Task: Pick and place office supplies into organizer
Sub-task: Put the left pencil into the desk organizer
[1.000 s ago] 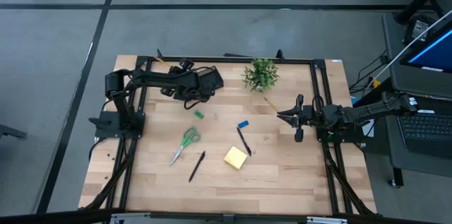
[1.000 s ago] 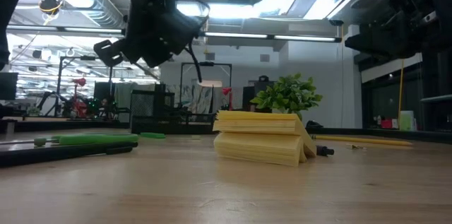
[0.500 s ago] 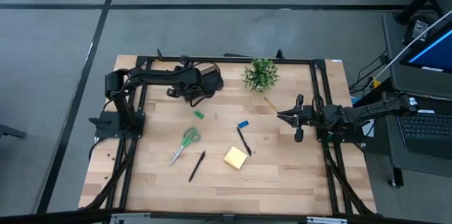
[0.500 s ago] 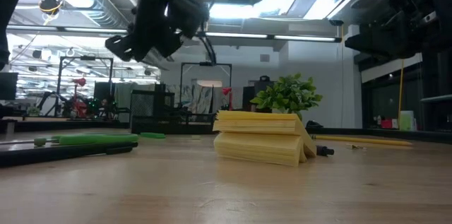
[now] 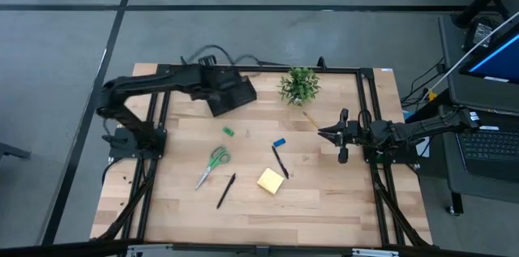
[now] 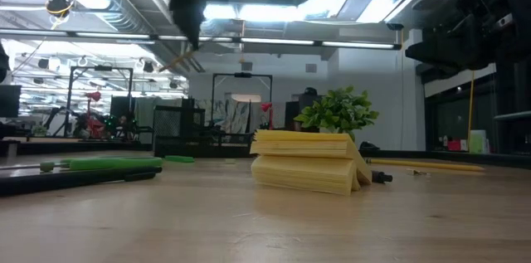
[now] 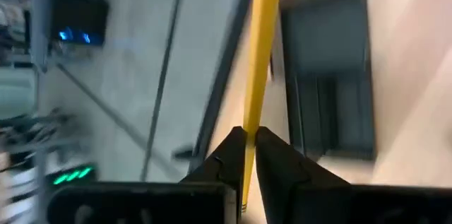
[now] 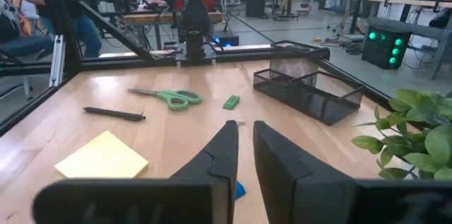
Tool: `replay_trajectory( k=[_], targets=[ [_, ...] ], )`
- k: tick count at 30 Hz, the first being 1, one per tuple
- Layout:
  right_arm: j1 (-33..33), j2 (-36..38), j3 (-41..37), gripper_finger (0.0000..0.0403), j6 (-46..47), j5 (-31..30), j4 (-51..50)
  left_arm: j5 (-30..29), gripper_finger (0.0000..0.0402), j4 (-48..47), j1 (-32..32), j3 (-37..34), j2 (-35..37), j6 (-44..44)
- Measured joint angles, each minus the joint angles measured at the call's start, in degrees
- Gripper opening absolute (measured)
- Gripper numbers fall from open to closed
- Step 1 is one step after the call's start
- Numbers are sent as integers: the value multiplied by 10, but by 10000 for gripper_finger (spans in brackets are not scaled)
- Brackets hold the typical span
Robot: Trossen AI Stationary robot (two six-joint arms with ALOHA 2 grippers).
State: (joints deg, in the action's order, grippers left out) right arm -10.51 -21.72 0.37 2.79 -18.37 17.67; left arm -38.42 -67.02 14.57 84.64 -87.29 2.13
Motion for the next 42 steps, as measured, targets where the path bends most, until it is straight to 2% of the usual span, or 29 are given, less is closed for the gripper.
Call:
replay_trajectory(
  k=[3,6,14,18,21,28,42],
  targets=[
    [0,0,0,48,0,0,0,35,22,102,2,-36,59,0],
    [0,0,0,48,0,0,0,63,22,194,7,-103,112,7],
    [0,0,0,48,1,0,2,65,22,423,15,-317,216,21],
    [0,0,0,48,1,0,6,66,22,509,30,-394,248,22],
    [0,0,0,48,1,0,10,69,22,535,47,-428,262,17],
    [0,0,0,48,1,0,10,124,22,537,85,-440,264,-12],
    [0,0,0,48,1,0,6,136,22,531,118,-440,214,-34]
  ],
)
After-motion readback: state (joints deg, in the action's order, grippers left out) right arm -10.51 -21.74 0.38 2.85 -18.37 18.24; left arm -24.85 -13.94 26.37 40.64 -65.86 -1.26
